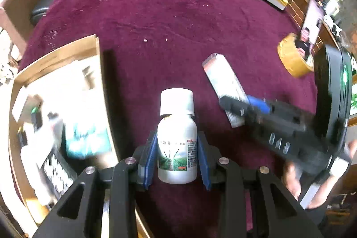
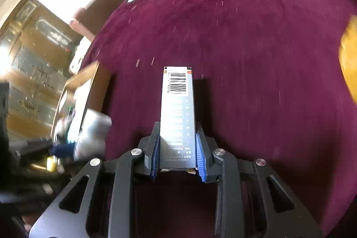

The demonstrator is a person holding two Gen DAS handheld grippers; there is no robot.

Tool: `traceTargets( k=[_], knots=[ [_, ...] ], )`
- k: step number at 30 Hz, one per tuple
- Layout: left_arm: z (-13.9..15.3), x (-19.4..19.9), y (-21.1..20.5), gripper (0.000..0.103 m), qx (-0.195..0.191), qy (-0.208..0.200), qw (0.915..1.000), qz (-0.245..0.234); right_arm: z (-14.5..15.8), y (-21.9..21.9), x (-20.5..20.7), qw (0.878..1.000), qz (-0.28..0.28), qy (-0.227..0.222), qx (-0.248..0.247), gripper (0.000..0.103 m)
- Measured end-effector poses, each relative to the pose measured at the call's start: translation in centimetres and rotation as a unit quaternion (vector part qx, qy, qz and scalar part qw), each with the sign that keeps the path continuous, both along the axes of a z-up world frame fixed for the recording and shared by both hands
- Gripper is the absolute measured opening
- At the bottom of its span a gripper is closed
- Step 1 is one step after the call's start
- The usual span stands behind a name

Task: Organize objects
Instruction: 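Carry the green-label bottle and medicine box into the tray and open the left tool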

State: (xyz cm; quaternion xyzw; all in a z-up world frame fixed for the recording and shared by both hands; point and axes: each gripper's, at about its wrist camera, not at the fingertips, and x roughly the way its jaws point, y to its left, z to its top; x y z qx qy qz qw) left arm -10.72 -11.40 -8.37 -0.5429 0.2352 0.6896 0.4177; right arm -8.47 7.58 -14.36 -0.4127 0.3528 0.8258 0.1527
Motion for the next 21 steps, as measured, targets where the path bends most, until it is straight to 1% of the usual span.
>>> traceTargets(
  k=[1,2,5,8,10,11,13,14,16,18,19,21],
  knots=[
    [0.4,1.1,-0.9,0.034,0.013,0.003,0.9999,-0.002,0.1,-1.2,0.9,1.000,0.003,-0.002,0.009,0.027],
    [0.6,1.9,-1.7,0.034,0.021,0.003,0.9998,-0.004,0.1,-2.3,2.0,1.000,0.003,-0.001,0.006,0.027],
    [0.6,3.7,-3.4,0.034,0.039,-0.013,0.9991,-0.012,0.4,-5.0,4.1,1.000,0.005,0.008,0.001,0.027],
    [0.8,4.3,-5.1,0.034,0.049,-0.005,0.9988,-0.006,1.6,-7.7,5.3,1.000,0.017,0.023,0.005,0.027],
    [0.7,3.9,-6.3,0.034,0.056,-0.025,0.9981,0.001,2.5,-9.0,5.7,0.999,0.022,0.026,0.027,0.027],
    [0.8,3.6,-6.8,0.034,0.064,-0.028,0.9976,0.000,3.0,-9.8,5.7,0.999,0.024,0.026,0.036,0.027],
    [0.9,3.0,-8.2,0.034,0.075,-0.025,0.9967,0.017,3.7,-10.8,5.3,0.998,0.038,0.036,0.045,0.027],
    [1.0,2.9,-8.5,0.034,0.080,-0.025,0.9964,0.018,3.8,-11.0,4.9,0.998,0.041,0.035,0.044,0.027],
    [0.9,1.8,-9.9,0.034,0.082,-0.033,0.9953,0.039,4.0,-11.7,4.1,0.997,0.049,0.035,0.045,0.027],
    [1.0,1.1,-10.8,0.034,0.088,-0.037,0.9944,0.046,4.4,-12.4,3.3,0.996,0.057,0.031,0.057,0.027],
    [1.1,0.5,-11.6,0.034,0.089,-0.042,0.9934,0.059,4.6,-12.7,2.9,0.996,0.065,0.032,0.059,0.027],
    [1.6,0.1,-12.6,0.034,0.099,-0.043,0.9922,0.063,4.9,-13.6,2.2,0.994,0.081,0.034,0.062,0.027]
  ],
)
